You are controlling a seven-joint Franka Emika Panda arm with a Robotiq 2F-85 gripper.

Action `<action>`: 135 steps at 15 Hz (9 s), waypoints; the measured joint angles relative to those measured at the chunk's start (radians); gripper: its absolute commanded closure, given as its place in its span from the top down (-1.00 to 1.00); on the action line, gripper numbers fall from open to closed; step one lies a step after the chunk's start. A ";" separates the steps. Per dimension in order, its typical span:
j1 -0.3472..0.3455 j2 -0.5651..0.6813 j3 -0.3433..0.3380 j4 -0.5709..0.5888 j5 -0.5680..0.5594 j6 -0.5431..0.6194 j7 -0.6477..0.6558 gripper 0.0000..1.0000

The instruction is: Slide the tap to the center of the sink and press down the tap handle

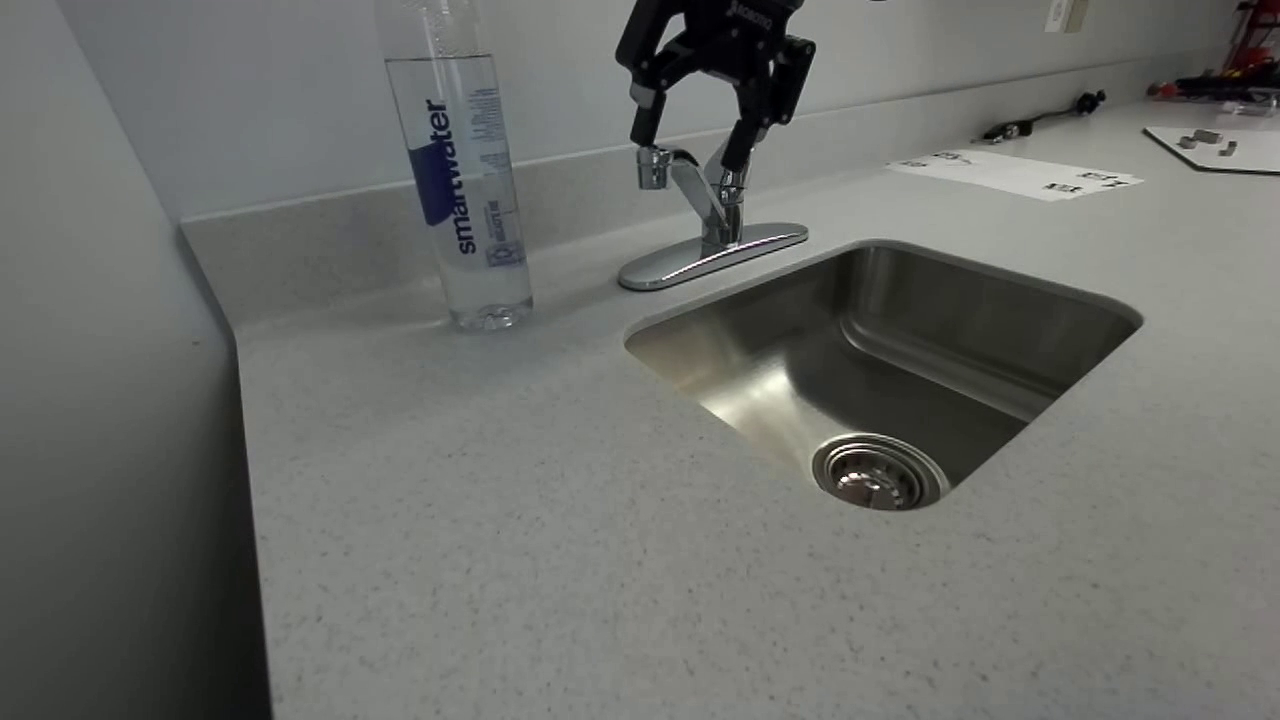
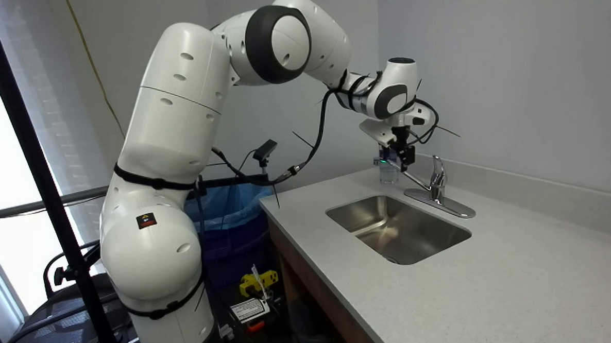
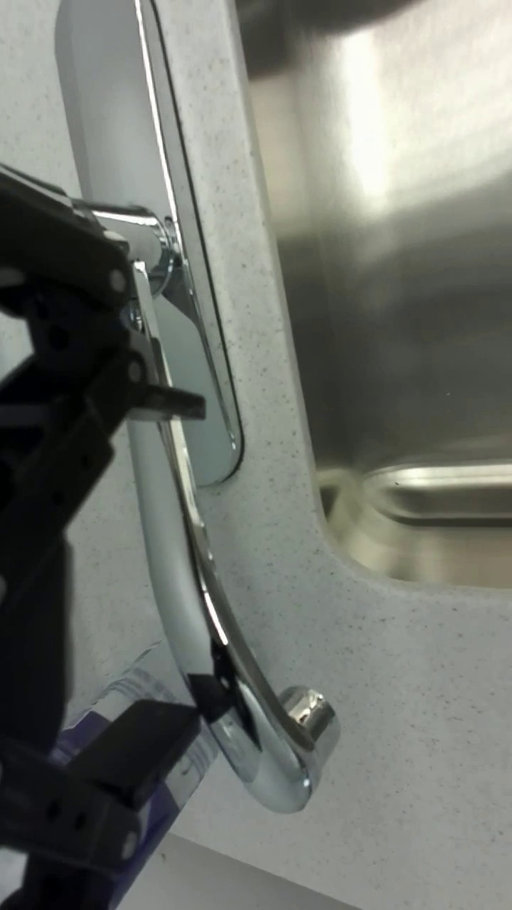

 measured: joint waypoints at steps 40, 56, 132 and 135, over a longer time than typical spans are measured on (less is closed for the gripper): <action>-0.006 -0.088 0.018 -0.120 -0.049 -0.010 0.011 1.00; -0.017 -0.110 -0.075 -0.163 -0.077 -0.070 0.043 1.00; -0.036 -0.085 -0.059 -0.112 -0.078 0.095 0.091 1.00; -0.034 -0.096 -0.059 -0.139 -0.078 0.135 0.091 1.00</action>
